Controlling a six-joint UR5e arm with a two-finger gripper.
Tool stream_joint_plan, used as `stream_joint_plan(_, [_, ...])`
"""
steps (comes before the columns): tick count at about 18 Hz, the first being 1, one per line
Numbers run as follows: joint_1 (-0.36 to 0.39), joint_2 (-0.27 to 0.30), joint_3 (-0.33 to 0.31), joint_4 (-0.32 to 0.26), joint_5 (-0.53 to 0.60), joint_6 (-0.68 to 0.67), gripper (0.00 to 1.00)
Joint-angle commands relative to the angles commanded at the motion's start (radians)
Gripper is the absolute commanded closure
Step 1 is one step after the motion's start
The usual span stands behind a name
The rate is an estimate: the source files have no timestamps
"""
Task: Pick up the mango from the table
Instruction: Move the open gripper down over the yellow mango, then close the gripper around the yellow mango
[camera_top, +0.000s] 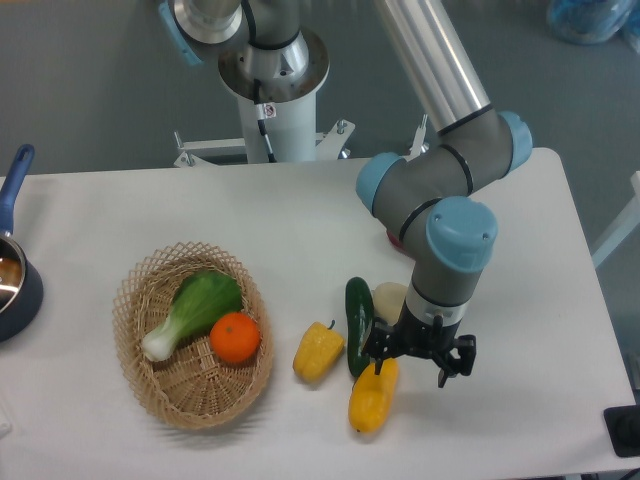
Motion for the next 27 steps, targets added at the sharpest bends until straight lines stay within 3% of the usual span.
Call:
stream_joint_plan(9, [-0.035, -0.04, -0.002, 0.011, 0.002, 0.006, 0.0])
stream_joint_plan(21, [-0.078, -0.064, -0.005, 0.026, 0.084, 0.017, 0.0])
stream_joint_plan(25, [-0.078, -0.064, -0.003, 0.025, 0.086, 0.009, 0.32])
stream_joint_plan(27, [-0.08, -0.064, -0.002, 0.025, 0.086, 0.008, 0.44])
